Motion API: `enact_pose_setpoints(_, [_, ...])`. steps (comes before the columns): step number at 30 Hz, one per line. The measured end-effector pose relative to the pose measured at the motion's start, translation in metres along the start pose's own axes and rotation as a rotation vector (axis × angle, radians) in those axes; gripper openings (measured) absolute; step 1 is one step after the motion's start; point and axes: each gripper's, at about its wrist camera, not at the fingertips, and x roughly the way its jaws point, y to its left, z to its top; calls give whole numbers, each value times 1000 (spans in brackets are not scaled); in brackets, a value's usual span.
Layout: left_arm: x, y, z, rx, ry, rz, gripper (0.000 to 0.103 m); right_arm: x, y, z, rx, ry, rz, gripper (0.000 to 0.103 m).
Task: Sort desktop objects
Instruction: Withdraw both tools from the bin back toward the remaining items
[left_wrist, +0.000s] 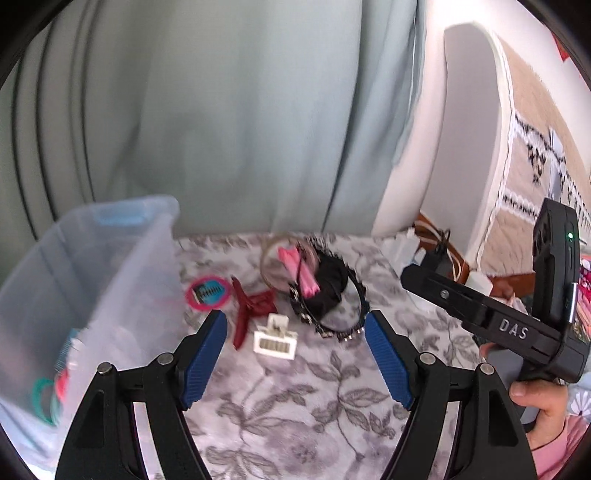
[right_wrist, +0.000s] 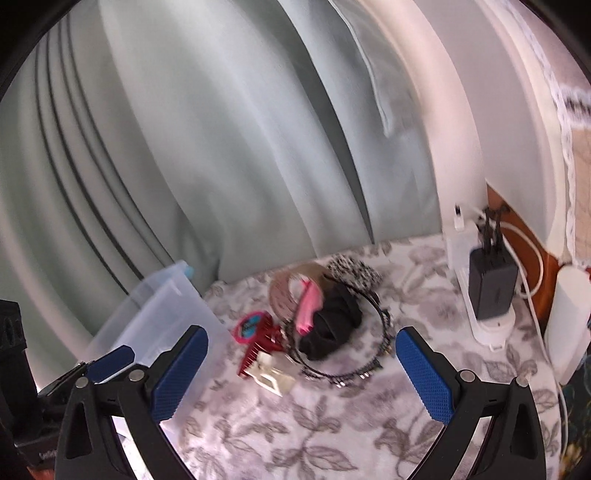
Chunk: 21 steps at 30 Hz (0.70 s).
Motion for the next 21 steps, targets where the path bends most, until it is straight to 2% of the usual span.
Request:
enact_pose_setpoints(7, [42, -3, -16, 6, 87, 20, 78, 32, -35, -12, 121, 85, -72, 89])
enact_pose_setpoints(10, [60, 0, -21, -4, 124, 28, 78, 43, -46, -15, 126, 103, -123, 83])
enact_pose_setpoints(12, [70, 2, -23, -2, 131, 40, 78, 52, -53, -17, 138, 117, -125, 74])
enact_pose_setpoints(15, [88, 2, -27, 12, 151, 64, 78, 67, -59, -18, 140, 150, -138, 65])
enact_pose_setpoints(21, [115, 5, -33, 25, 180, 96, 78, 95, -65, -17, 116, 192, -152, 58])
